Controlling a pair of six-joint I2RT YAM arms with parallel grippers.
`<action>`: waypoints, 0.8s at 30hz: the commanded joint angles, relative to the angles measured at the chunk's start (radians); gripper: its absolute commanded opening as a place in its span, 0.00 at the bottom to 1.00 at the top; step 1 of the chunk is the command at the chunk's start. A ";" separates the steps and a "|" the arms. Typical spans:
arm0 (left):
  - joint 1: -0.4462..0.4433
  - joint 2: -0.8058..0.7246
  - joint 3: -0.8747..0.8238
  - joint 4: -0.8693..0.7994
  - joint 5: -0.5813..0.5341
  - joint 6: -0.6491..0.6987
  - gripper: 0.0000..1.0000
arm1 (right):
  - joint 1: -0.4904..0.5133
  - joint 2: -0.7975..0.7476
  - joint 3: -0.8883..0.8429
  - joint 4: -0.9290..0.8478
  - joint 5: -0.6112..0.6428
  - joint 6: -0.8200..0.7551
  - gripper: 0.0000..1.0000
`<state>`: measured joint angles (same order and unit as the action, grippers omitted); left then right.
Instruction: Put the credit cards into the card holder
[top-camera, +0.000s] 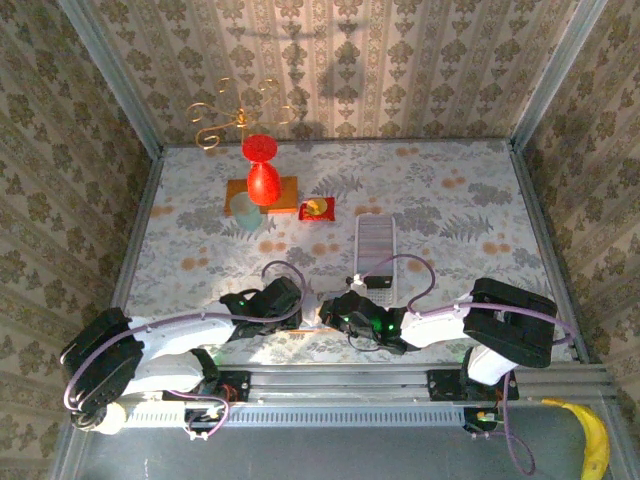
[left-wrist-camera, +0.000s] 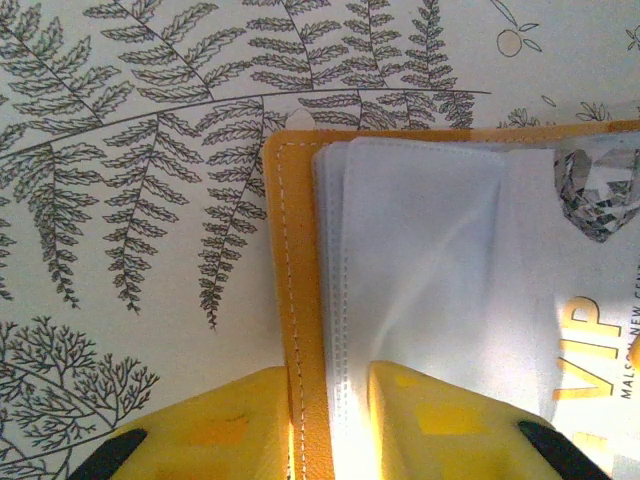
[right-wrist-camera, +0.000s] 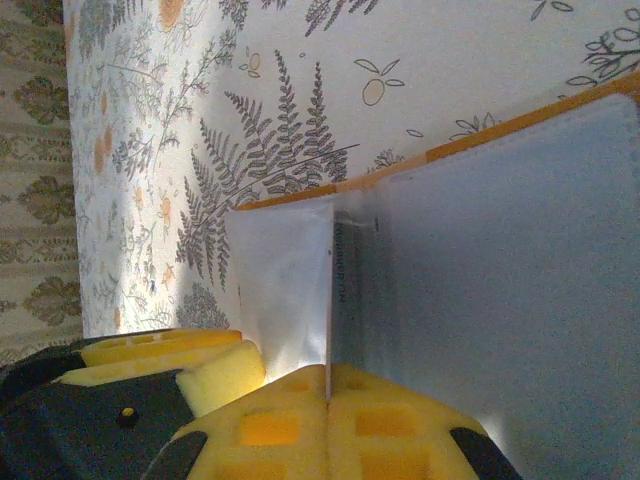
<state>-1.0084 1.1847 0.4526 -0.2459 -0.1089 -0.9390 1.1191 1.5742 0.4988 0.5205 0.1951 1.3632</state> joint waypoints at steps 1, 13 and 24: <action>-0.007 0.024 -0.031 -0.022 0.025 -0.012 0.26 | 0.008 0.020 0.017 -0.043 -0.100 -0.025 0.00; -0.007 0.035 -0.028 -0.022 0.021 -0.018 0.26 | 0.009 -0.001 0.018 -0.110 -0.111 0.018 0.00; -0.007 0.046 -0.022 -0.041 0.012 -0.027 0.28 | 0.010 -0.016 -0.014 0.045 -0.132 -0.047 0.00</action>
<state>-1.0084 1.1961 0.4522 -0.2382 -0.1055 -0.9504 1.1141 1.5604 0.4976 0.5186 0.1509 1.3464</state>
